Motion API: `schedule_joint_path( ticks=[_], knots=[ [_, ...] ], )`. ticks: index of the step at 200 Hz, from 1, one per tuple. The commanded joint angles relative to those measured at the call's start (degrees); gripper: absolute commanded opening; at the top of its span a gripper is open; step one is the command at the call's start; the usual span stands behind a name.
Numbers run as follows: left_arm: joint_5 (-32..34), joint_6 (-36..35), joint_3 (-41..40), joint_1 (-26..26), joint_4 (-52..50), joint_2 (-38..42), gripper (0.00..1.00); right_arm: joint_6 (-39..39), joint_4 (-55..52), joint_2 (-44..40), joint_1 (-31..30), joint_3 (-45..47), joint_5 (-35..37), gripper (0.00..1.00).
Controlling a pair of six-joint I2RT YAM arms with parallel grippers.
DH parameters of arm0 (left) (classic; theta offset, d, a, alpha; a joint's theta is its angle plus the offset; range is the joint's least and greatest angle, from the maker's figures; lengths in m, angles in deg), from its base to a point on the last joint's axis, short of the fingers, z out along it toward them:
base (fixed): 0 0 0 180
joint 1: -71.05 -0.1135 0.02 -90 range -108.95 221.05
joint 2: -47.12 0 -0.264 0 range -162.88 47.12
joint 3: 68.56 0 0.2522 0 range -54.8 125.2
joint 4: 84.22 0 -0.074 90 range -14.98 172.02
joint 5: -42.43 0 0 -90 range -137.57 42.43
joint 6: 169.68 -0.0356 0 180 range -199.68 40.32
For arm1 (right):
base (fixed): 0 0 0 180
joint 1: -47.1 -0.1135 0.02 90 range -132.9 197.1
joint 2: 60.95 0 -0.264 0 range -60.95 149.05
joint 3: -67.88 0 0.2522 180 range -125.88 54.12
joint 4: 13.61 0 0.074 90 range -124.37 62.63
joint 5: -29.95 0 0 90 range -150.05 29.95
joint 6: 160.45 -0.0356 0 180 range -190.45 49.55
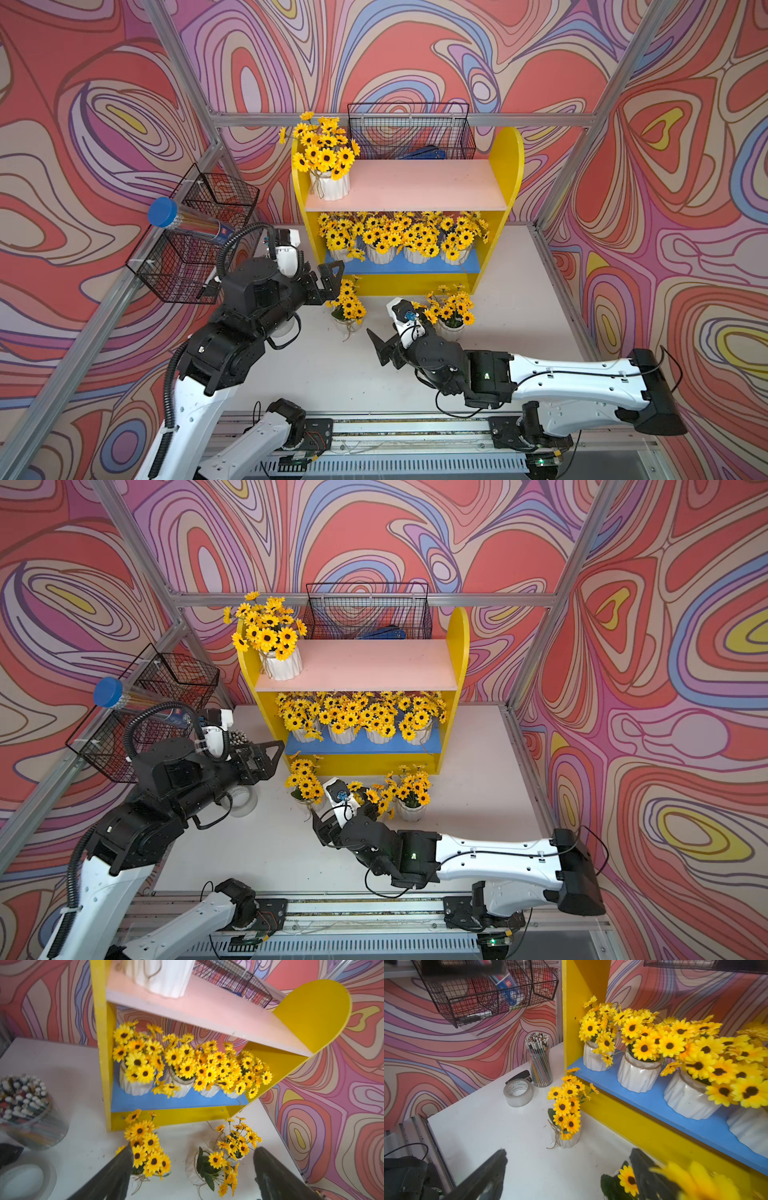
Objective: Take the sunflower pots off the shelves
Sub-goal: Pick up the sunflower pot from the shelf.
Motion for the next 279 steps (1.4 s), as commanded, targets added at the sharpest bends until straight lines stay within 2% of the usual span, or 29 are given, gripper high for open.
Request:
schedule_joint_path(
  ticks=[1, 43, 82, 116, 142, 229, 253, 279],
  knots=[
    [-4.2, -9.8, 7.7, 0.1, -4.5, -4.3, 1.0, 0.0, -2.5, -1.5, 1.2, 0.7, 1.8, 0.98],
    [-0.3, -18.3, 13.8, 0.9, -2.4, -12.8, 1.0, 0.9, 1.5, -1.2, 6.4, 1.9, -3.4, 0.98],
    [14.4, -23.6, 17.4, 6.5, 1.8, -20.2, 0.98, 0.4, 4.4, -0.6, 12.8, 2.8, -10.8, 0.98],
    [20.8, -23.6, 15.5, 6.5, 9.9, -22.0, 0.97, 1.3, 6.0, 1.2, 13.9, 2.6, -12.1, 0.98],
    [22.0, -23.1, 18.4, 6.5, 9.6, -25.6, 0.97, 1.4, 6.9, 2.3, 14.4, 2.9, -13.4, 0.98],
    [26.9, -25.7, 17.7, 6.4, 17.3, -29.5, 1.0, 1.1, 8.5, 1.1, 15.4, 4.8, -15.3, 0.98],
    [29.5, -26.0, 16.9, 5.8, 19.1, -29.9, 1.0, 1.5, 8.7, 0.5, 15.5, 5.3, -15.3, 0.98],
    [27.4, -23.9, 16.5, 2.9, 19.6, -29.9, 1.0, 1.4, 9.0, 0.5, 15.9, 5.7, -15.9, 0.98]
  ],
)
